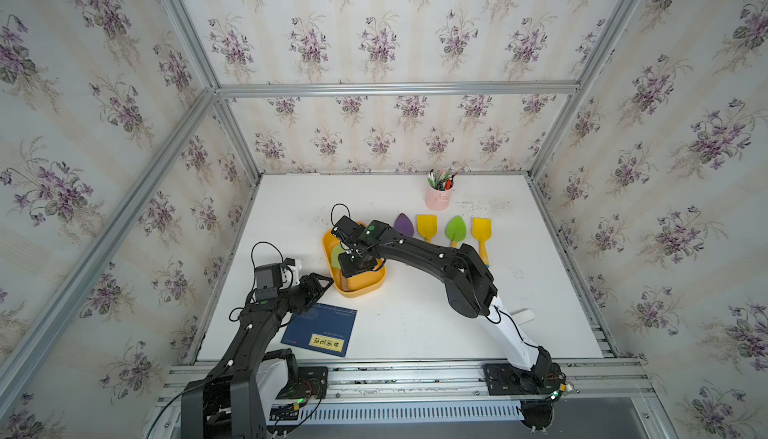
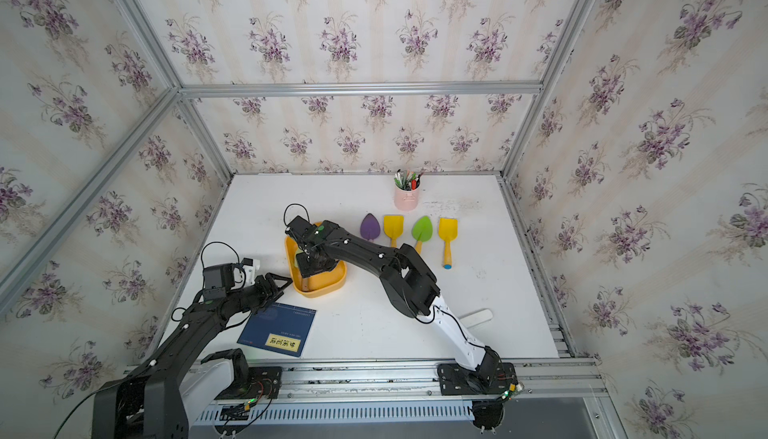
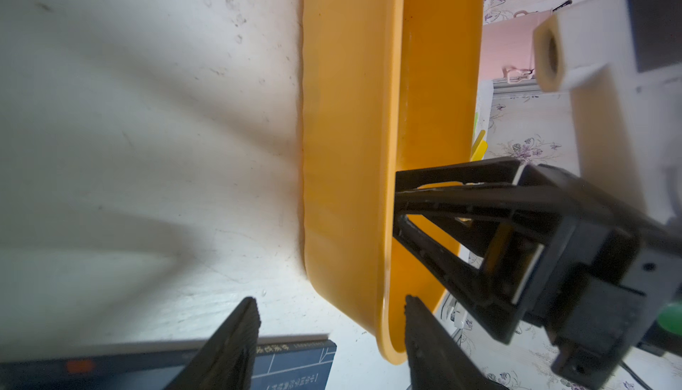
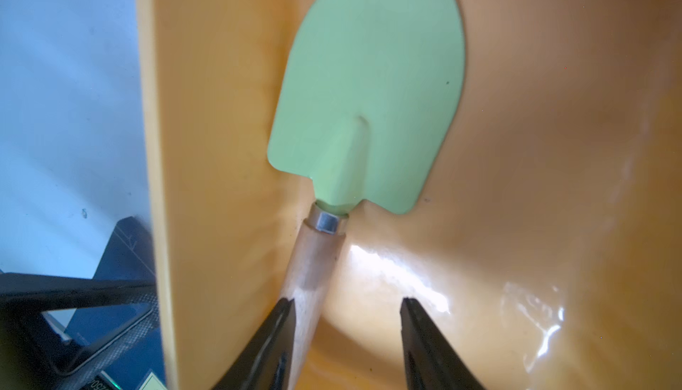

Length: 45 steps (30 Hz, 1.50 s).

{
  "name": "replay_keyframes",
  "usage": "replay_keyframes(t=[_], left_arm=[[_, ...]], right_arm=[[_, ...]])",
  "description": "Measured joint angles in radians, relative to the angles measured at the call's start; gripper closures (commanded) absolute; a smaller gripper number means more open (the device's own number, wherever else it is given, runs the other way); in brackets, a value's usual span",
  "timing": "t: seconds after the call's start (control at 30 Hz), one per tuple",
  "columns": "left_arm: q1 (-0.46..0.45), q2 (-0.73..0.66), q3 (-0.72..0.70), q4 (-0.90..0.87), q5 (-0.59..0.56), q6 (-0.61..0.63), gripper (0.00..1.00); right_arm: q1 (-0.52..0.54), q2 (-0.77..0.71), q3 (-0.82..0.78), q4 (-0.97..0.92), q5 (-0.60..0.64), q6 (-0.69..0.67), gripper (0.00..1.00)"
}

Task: Take the shovel out of the storage box
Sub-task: Pick up the shovel from the storage box.

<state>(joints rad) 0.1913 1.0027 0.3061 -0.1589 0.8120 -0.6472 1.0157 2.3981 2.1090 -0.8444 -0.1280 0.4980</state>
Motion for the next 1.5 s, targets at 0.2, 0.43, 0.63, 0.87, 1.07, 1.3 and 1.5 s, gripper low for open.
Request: replay_keyframes(t=[0.2, 0.43, 0.63, 0.87, 1.07, 1.3, 1.5], left_arm=[[0.000, 0.018, 0.000, 0.014, 0.006, 0.000, 0.37], [0.000, 0.037, 0.000, 0.040, 0.011, 0.000, 0.36], [-0.001, 0.051, 0.011, 0.047, 0.015, 0.000, 0.35], [-0.001, 0.079, 0.024, 0.058, 0.029, 0.000, 0.35], [-0.001, 0.063, 0.066, 0.066, 0.038, -0.016, 0.27], [-0.001, -0.036, 0.084, 0.105, 0.048, -0.109, 0.00], [-0.013, -0.061, 0.133, 0.185, 0.045, -0.238, 0.00]], right_arm=[[0.003, 0.021, 0.005, 0.016, -0.026, 0.004, 0.49], [0.005, 0.044, -0.018, 0.024, -0.047, 0.006, 0.52], [-0.001, 0.046, -0.021, 0.024, -0.022, -0.002, 0.70], [-0.001, 0.072, 0.028, 0.002, -0.016, -0.024, 0.84], [-0.003, 0.065, 0.028, 0.001, -0.014, -0.027, 0.88], [-0.069, -0.014, 0.023, -0.013, -0.014, -0.046, 0.91], [-0.142, -0.140, 0.015, -0.016, 0.017, -0.100, 0.91]])
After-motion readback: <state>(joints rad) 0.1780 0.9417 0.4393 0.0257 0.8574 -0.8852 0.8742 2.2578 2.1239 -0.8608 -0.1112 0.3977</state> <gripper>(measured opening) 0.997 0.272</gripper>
